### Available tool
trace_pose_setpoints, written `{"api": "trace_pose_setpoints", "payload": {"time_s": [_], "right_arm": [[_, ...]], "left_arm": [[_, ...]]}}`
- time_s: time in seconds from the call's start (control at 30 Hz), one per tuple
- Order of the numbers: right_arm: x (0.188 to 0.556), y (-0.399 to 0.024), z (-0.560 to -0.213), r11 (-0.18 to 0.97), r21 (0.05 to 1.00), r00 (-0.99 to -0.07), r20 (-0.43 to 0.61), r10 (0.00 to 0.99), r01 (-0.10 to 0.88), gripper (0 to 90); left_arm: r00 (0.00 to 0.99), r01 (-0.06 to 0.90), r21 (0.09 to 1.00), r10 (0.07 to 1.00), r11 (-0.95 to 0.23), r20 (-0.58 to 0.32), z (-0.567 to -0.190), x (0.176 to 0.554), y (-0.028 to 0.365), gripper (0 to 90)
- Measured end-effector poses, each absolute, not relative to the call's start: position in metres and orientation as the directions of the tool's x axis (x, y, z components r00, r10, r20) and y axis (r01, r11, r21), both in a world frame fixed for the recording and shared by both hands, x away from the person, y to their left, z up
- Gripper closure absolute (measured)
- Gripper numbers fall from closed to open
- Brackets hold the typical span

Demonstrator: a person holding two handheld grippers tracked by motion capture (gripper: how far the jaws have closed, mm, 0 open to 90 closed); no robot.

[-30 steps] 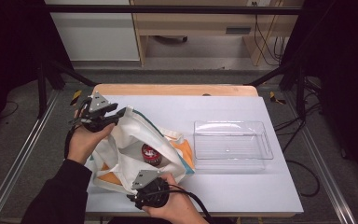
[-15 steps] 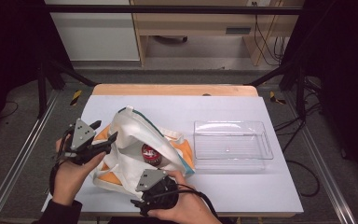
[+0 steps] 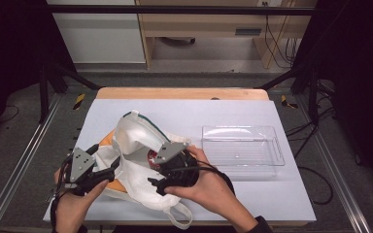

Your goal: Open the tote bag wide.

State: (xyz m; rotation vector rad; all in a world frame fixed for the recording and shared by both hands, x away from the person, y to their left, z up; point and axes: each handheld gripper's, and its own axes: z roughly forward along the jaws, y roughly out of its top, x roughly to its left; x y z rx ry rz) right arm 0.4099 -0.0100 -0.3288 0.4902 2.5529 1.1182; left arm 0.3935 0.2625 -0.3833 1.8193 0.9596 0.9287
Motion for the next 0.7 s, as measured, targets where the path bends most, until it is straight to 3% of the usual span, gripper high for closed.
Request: {"api": "trace_pose_setpoints", "payload": {"time_s": [0.3, 0.37, 0.5, 0.7], "right_arm": [[0.438, -0.008, -0.306, 0.638, 0.747, -0.875, -0.168, 0.454, 0.188, 18.7], [0.442, -0.007, -0.307, 0.643, 0.742, -0.870, -0.174, 0.460, 0.192, 19.5], [0.468, -0.003, -0.316, 0.656, 0.721, -0.856, -0.177, 0.485, 0.223, 29.7], [0.487, 0.010, -0.331, 0.676, 0.688, -0.848, -0.170, 0.502, 0.263, 28.3]], "left_arm": [[0.411, 0.269, 0.905, 0.889, -0.329, 0.201, -0.399, 0.381, 0.264, 21.4], [0.410, 0.273, 0.904, 0.890, -0.328, 0.199, -0.401, 0.381, 0.264, 21.2], [0.418, 0.295, 0.901, 0.891, -0.317, 0.177, -0.410, 0.381, 0.261, 20.7], [0.434, 0.313, 0.888, 0.882, -0.338, 0.183, -0.422, 0.381, 0.251, 20.5]]}}
